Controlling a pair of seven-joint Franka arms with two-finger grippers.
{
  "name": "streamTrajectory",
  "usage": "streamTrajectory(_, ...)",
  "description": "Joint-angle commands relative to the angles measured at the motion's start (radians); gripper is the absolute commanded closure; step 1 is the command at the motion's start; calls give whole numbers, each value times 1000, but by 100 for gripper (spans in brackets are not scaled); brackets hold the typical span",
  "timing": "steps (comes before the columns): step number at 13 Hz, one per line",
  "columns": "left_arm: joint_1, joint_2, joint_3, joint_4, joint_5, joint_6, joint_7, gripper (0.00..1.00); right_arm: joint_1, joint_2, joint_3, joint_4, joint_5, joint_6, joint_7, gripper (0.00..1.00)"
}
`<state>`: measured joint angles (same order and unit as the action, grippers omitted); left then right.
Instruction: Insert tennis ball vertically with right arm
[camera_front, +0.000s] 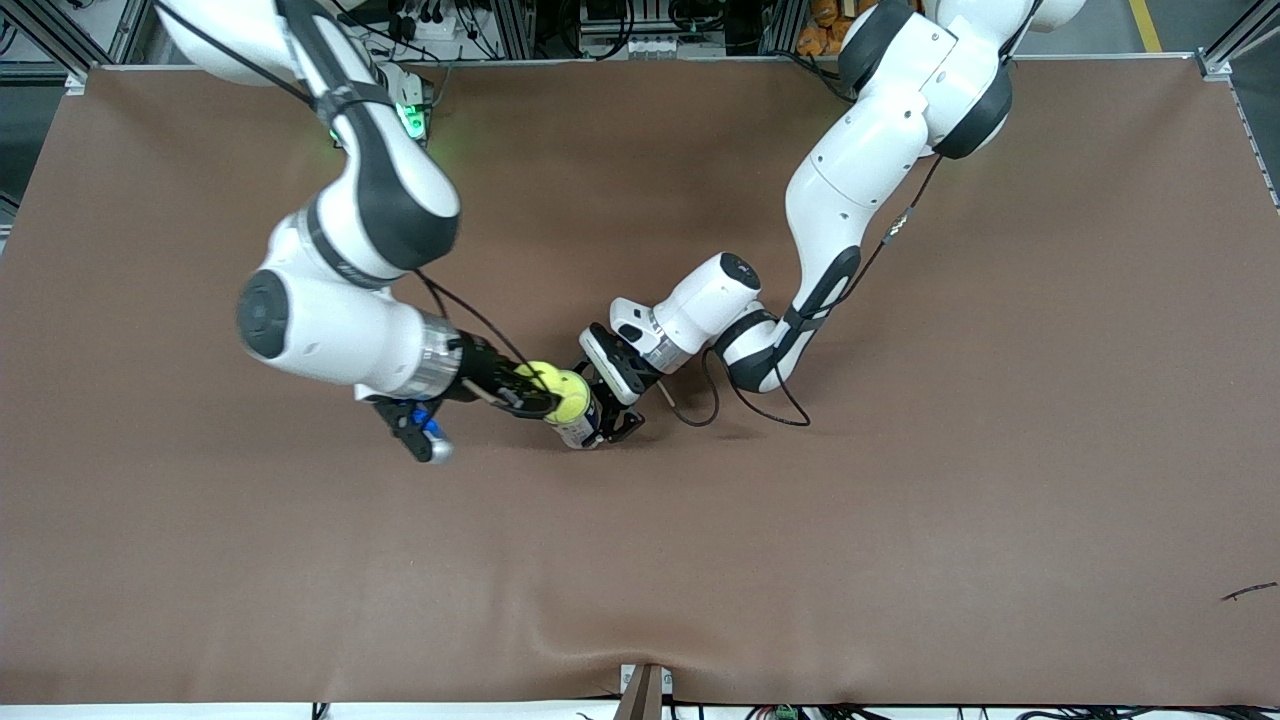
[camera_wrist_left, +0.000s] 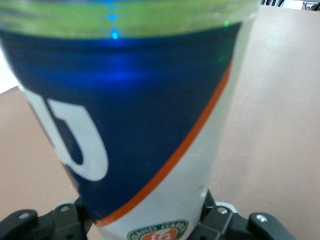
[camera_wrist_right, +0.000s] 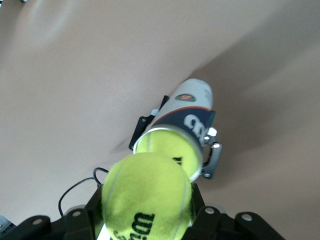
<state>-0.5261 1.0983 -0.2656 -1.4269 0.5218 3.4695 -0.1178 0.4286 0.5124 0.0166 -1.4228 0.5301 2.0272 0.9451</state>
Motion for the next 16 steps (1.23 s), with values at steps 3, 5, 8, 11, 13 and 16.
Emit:
streamTrajectory(3,-14,0,14,10,-8,11,1,19,16,57,-12,38,11,25,18,79)
streamTrajectory(5,-14,0,14,10,-8,11,0,19,16,61,-14,36,8,25,18,77)
streamTrajectory(8,-14,0,14,10,-8,11,0,19,22,63,-14,27,7,24,21,0)
streamTrajectory(11,-14,0,14,10,-8,11,0,19,30,63,-14,25,5,18,21,0)
streamTrajectory(13,-14,-2,14,10,-9,11,0,19,29,61,-14,25,4,16,20,0)
streamTrajectory(16,-12,-2,14,10,-8,11,0,18,7,52,-18,27,-24,15,-5,0)
